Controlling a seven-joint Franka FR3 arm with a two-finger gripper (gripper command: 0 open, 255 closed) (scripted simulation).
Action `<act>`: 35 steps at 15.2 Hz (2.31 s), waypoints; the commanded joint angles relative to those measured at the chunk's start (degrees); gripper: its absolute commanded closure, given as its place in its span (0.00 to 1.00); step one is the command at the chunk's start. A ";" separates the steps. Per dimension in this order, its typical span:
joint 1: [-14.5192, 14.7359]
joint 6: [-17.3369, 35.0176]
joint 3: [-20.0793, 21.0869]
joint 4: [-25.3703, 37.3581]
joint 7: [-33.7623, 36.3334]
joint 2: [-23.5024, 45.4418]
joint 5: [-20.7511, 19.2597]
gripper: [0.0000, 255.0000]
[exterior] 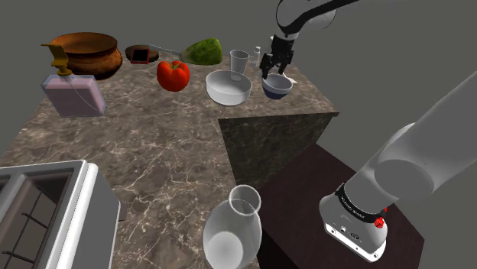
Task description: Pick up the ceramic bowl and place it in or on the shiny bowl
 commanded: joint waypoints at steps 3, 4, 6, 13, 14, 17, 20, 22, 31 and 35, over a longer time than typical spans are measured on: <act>-0.25 3.21 -0.38 0.99 -0.88 4.27 0.76 0.00; -0.28 3.96 -0.40 0.69 -0.95 4.72 0.85 0.00; -0.33 5.44 -0.44 0.11 -1.10 5.64 1.04 0.00; -0.41 7.34 -0.48 -0.55 -1.30 6.90 1.32 0.00; -0.41 7.34 -0.48 -0.55 -1.30 6.90 1.32 0.00; -0.41 7.34 -0.48 -0.55 -1.30 6.89 1.32 1.00; -0.41 7.34 -0.48 -0.55 -1.30 6.89 1.32 1.00; -0.41 7.33 -0.48 -0.55 -1.30 6.89 1.32 1.00; -0.33 3.58 -0.46 1.12 -1.10 4.77 0.89 1.00; -0.29 0.56 -0.42 2.67 -1.00 3.28 0.62 1.00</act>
